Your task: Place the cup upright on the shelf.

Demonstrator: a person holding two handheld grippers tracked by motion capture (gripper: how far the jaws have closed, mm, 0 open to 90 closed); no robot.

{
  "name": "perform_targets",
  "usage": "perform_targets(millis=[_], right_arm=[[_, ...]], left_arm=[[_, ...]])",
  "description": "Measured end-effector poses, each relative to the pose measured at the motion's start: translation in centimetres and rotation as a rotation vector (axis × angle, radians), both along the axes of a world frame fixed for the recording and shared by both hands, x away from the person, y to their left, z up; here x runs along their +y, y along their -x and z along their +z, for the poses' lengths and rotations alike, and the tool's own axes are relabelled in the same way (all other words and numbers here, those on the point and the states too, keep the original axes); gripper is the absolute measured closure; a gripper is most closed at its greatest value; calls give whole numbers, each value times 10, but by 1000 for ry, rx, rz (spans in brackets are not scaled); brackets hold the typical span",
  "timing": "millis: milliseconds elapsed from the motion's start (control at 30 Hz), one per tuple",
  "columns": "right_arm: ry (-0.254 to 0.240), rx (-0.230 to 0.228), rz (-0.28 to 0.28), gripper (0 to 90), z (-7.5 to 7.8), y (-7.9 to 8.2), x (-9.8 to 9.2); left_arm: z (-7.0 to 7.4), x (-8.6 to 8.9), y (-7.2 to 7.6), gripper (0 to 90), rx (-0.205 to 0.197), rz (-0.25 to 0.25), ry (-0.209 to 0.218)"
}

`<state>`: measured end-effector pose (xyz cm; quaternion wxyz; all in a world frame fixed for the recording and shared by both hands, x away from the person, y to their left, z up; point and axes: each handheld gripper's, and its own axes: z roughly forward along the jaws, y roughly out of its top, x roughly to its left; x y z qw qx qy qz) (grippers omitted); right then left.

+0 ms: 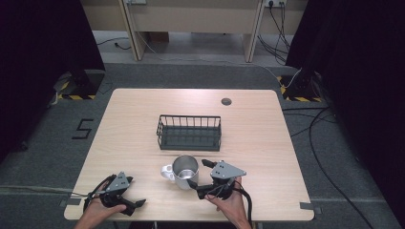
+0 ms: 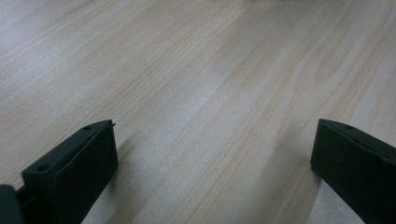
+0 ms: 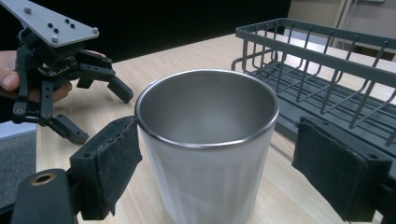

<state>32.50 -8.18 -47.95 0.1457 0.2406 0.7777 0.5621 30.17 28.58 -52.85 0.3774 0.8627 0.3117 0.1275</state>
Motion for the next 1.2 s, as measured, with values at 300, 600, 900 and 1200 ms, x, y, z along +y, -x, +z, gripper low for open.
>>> perform_targets(millis=[300,600,900,1200], right_arm=[[-26,8,12,148,-2,-6,9],[-30,9,24,114,-5,-10,15],[-48,8,31,70,-7,-16,23],[-56,4,37,51,-9,-20,28]], left_arm=[[0,0,0,0,0,0,0],[0,0,0,0,1,-1,0],[0,0,0,0,0,-1,2],[0,0,0,0,0,-1,1]])
